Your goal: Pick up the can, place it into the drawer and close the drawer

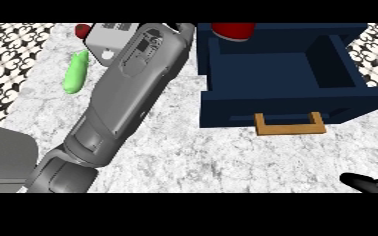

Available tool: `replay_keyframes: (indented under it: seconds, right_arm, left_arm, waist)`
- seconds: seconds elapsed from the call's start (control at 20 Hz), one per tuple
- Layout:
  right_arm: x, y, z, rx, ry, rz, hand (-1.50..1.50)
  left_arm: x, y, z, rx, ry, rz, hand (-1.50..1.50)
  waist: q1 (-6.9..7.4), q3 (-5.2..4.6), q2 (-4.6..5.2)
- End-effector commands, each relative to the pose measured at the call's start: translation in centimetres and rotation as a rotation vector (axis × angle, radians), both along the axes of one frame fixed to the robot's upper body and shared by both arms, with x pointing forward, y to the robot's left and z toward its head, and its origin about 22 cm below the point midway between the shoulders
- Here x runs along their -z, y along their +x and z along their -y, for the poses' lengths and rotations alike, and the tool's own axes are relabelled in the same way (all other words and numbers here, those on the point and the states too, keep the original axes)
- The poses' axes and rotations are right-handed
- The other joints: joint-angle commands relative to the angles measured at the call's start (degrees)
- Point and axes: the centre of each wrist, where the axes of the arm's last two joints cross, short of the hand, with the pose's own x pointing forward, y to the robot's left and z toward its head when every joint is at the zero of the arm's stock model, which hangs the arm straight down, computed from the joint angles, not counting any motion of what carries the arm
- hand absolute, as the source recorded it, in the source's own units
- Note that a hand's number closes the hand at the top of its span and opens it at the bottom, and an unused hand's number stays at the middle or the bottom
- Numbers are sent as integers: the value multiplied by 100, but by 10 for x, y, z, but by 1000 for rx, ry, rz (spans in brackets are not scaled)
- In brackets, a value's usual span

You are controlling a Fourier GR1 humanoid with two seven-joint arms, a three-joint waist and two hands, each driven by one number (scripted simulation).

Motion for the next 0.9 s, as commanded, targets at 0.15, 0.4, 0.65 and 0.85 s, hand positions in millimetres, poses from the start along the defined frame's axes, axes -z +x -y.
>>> replay_keyframes:
  seconds: [0.15,0.4,0.65,0.85]
  right_arm:
    - [-5,-5,-4,2,8,12,-150]
    - [1,-4,2,-19,4,7,-150]
    - [-5,1,-9,-29,9,32,-150]
    - [-8,10,-2,-69,-13,34,-150]
  left_arm:
    - [-37,6,28,2,47,-20,150]
    - [-30,11,35,-18,78,-18,150]
    - [-32,12,41,-67,116,-13,150]
    - [-28,13,43,-142,115,-12,150]
  waist:
    - [-90,1,27]
    - [-227,9,57]
    - [-269,10,77]
    - [-438,18,113]
